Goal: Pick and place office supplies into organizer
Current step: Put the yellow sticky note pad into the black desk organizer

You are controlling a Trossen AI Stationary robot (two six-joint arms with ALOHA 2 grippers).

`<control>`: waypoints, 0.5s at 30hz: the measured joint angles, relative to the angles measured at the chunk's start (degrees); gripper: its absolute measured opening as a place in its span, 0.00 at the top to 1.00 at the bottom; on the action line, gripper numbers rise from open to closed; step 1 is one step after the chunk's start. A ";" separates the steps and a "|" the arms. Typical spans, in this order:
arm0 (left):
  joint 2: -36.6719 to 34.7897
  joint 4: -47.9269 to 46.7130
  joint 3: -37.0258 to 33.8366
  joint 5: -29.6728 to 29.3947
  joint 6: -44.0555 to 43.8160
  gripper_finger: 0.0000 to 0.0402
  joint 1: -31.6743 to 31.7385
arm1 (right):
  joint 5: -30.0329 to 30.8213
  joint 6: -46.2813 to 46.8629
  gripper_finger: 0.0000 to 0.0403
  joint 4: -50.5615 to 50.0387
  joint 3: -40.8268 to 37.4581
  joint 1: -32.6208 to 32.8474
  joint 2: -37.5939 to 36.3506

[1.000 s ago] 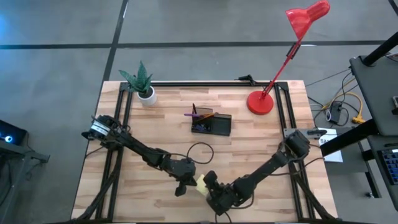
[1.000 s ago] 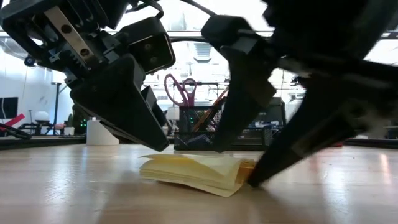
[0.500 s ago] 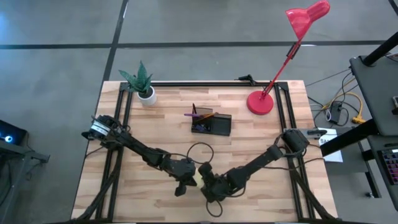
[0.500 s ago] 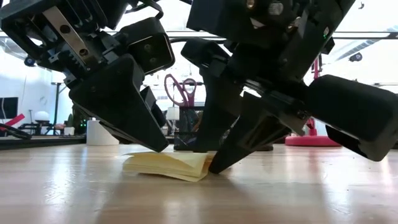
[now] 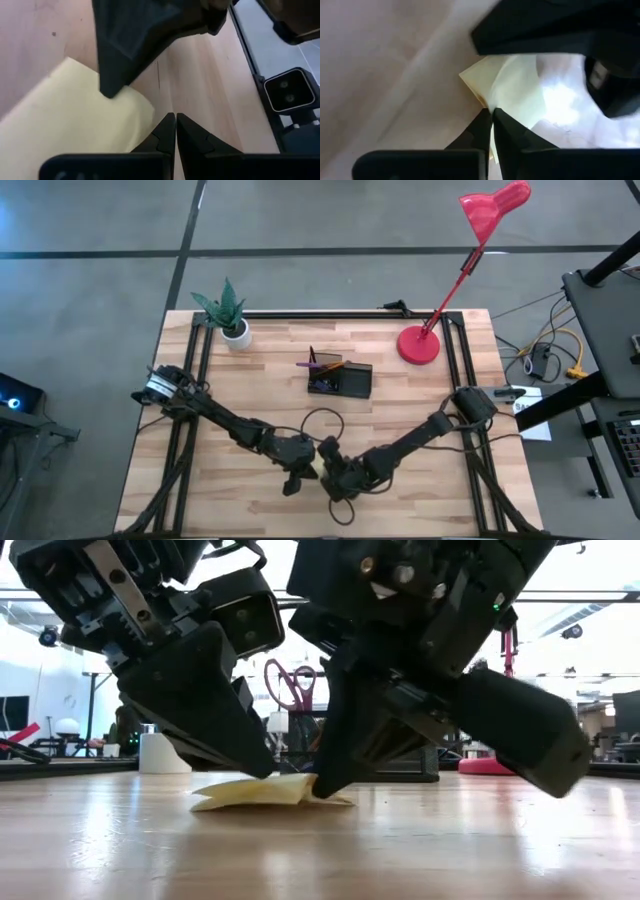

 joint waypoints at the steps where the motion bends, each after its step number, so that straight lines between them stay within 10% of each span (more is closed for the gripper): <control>1: -0.08 -0.11 -0.02 0.01 -0.62 1.00 -0.02 | 0.75 0.21 0.98 -0.01 0.00 -0.03 0.00; 9: -6.09 -3.39 -0.62 -1.68 -0.52 1.00 -0.38 | 10.45 10.10 0.98 -8.45 3.05 0.07 -0.99; 15: -16.18 -16.71 -0.82 -13.46 -0.16 1.00 -1.19 | 21.33 41.27 0.98 -33.75 8.88 0.06 -2.49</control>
